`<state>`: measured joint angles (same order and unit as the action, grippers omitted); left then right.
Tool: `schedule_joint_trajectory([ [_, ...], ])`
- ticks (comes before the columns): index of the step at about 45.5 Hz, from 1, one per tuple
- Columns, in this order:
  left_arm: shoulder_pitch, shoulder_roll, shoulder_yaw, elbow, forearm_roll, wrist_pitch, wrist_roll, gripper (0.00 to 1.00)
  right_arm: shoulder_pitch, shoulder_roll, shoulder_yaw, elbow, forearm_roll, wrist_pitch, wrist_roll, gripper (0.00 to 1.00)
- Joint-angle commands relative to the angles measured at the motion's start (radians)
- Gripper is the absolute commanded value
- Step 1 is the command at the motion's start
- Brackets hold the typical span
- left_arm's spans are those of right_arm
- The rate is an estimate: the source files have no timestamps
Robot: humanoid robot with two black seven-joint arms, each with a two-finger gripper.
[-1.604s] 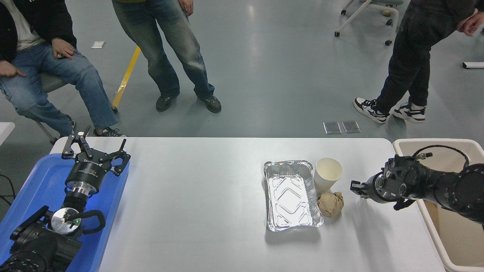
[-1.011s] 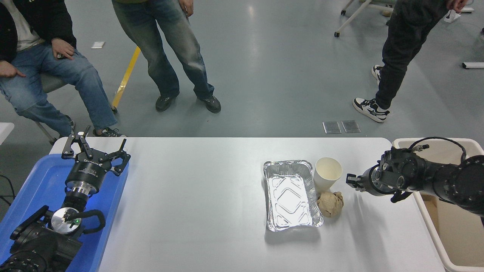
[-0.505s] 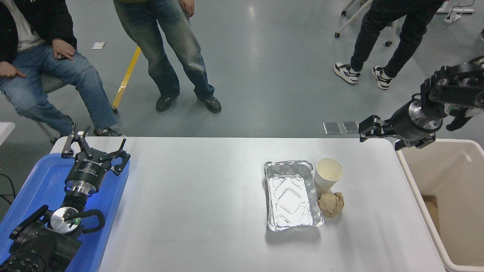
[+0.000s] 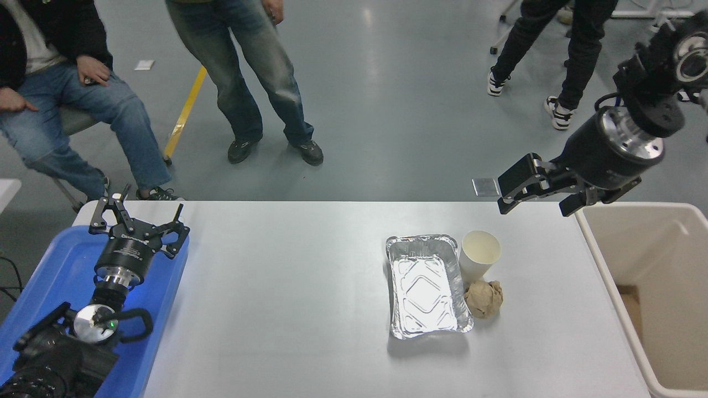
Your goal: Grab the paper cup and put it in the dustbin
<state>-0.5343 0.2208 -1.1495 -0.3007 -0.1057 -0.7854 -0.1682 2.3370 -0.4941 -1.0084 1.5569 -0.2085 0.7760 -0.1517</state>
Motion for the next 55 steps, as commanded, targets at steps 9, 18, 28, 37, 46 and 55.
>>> schedule_joint_trajectory([
  [9,0.000,0.000,-0.001,0.000,0.000,0.000,0.001,0.99,0.136,0.151,-0.104,0.071,0.166,0.009,-0.005,1.00],
  [18,0.000,0.000,-0.001,0.000,0.000,0.000,-0.001,0.99,0.154,0.146,-0.102,0.100,0.175,0.009,-0.006,1.00],
  [28,0.000,0.000,-0.001,0.000,0.000,0.000,-0.001,0.99,0.019,0.129,-0.075,0.031,0.153,0.009,-0.006,1.00],
  [37,-0.001,0.000,-0.001,0.000,0.000,0.000,-0.001,0.99,-0.287,0.177,-0.003,-0.239,0.008,-0.145,-0.005,1.00],
  [46,-0.001,0.000,0.001,0.000,0.001,0.000,0.001,0.99,-0.544,0.218,0.007,-0.431,-0.118,-0.297,-0.006,1.00],
  [55,-0.003,0.000,0.002,-0.001,0.001,0.000,0.001,0.99,-0.726,0.307,0.007,-0.613,-0.146,-0.377,-0.006,1.00],
])
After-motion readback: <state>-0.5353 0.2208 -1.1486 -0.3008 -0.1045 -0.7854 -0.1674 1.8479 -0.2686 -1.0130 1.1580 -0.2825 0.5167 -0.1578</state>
